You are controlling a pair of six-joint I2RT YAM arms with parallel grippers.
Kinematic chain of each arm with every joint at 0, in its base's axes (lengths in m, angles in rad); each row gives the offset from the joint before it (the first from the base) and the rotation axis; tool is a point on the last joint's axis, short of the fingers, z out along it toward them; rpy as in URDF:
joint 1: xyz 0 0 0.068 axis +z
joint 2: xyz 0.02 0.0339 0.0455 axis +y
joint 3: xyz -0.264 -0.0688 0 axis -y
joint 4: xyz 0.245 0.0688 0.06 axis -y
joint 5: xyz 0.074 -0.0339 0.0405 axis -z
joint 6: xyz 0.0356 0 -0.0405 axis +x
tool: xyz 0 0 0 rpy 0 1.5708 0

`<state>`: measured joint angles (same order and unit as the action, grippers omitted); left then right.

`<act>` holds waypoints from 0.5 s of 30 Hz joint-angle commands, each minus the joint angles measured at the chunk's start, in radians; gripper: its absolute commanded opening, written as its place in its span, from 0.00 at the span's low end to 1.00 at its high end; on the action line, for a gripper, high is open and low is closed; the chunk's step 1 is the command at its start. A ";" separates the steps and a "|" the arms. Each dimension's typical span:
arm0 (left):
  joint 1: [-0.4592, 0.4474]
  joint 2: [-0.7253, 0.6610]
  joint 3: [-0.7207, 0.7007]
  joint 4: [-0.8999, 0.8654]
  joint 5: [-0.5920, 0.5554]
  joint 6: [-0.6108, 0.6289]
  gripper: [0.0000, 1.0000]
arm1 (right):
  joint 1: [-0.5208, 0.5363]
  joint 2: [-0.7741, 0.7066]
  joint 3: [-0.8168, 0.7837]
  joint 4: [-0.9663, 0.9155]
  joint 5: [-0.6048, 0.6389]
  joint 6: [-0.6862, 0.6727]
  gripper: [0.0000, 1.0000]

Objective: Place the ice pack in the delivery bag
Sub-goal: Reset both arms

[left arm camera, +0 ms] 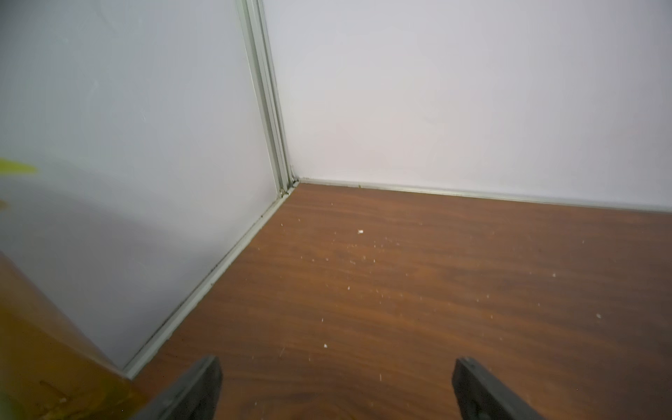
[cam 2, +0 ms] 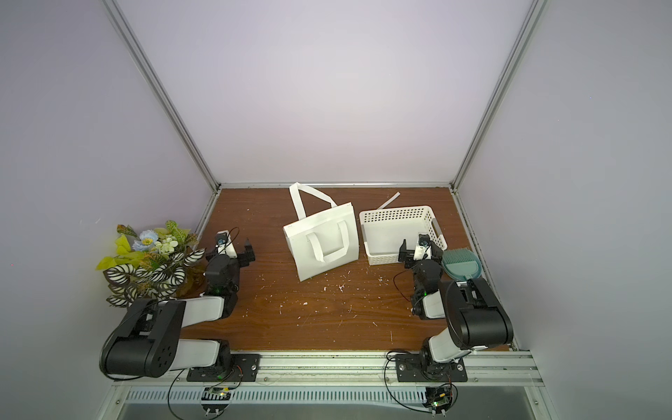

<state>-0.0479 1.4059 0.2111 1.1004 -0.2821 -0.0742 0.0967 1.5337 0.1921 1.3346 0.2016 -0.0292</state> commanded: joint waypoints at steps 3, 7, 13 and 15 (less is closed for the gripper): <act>0.016 0.147 -0.012 0.230 0.099 0.040 1.00 | -0.003 0.005 0.015 -0.002 -0.011 0.000 0.99; 0.019 0.141 -0.013 0.225 0.106 0.035 1.00 | -0.003 0.006 0.013 0.003 -0.010 0.000 0.99; 0.018 0.140 -0.014 0.224 0.107 0.037 1.00 | -0.006 0.010 0.019 -0.003 -0.019 0.003 0.99; 0.019 0.140 -0.014 0.224 0.107 0.037 1.00 | -0.008 0.008 0.016 -0.002 -0.024 0.003 0.99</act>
